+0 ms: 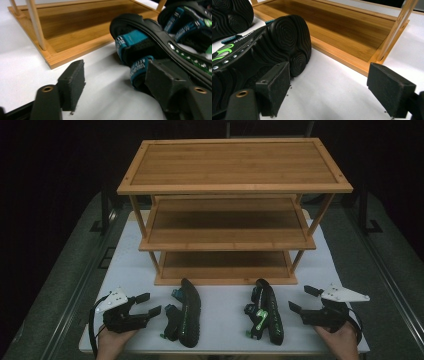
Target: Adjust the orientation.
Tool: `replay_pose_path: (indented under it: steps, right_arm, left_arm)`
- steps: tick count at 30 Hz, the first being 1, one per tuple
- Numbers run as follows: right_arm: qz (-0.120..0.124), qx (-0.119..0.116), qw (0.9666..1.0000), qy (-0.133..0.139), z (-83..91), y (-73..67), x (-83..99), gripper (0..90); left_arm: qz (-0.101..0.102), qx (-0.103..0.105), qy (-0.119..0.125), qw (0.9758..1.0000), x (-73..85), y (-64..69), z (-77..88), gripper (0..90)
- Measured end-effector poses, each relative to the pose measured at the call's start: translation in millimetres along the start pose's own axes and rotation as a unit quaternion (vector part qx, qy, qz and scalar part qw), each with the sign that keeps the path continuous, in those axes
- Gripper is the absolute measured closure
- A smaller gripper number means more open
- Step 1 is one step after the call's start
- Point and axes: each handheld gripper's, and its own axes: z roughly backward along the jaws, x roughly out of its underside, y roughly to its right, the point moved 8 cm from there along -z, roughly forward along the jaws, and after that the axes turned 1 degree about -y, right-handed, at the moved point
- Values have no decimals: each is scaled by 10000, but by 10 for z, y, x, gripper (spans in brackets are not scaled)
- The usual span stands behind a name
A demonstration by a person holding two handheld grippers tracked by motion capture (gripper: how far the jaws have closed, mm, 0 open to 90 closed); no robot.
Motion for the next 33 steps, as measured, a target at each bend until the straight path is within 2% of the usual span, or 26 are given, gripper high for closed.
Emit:
replay_pose_path:
  steps: [4, 11, 13, 17, 21, 28, 29, 33]
  right_arm:
    - [18, 5, 10000, 4, -1, 3, -1, 181]
    - [20, 22, 10000, 24, 8, 2, -4, 182]
    - [22, 24, 10000, 8, 6, -6, -3, 181]
    - [33, 27, 10000, 19, 5, -8, -7, 181]
    - [27, 21, 10000, 1, 2, -10, -4, 181]
    - [32, 24, 10000, 7, 4, -13, -6, 181]
    - [47, 30, 10000, 7, 0, -12, -6, 182]
    - [64, 44, 10000, 3, -2, -22, -9, 182]
  left_arm:
    - [-84, 181, -226, 9995, 57, 46, -19, 333]
    - [-306, 218, -515, 9980, 119, 98, -82, 392]
    - [-336, 253, -611, 9972, 140, 107, -107, 404]
    - [-366, 279, -633, 9969, 145, 99, -117, 442]
    - [-410, 316, -819, 9953, 195, 97, -153, 475]
    - [-476, 507, -827, 9941, 165, 182, -238, 485]
    - [-467, 615, -796, 9938, 143, 228, -273, 496]
    - [-609, 695, -821, 9923, 111, 307, -335, 527]
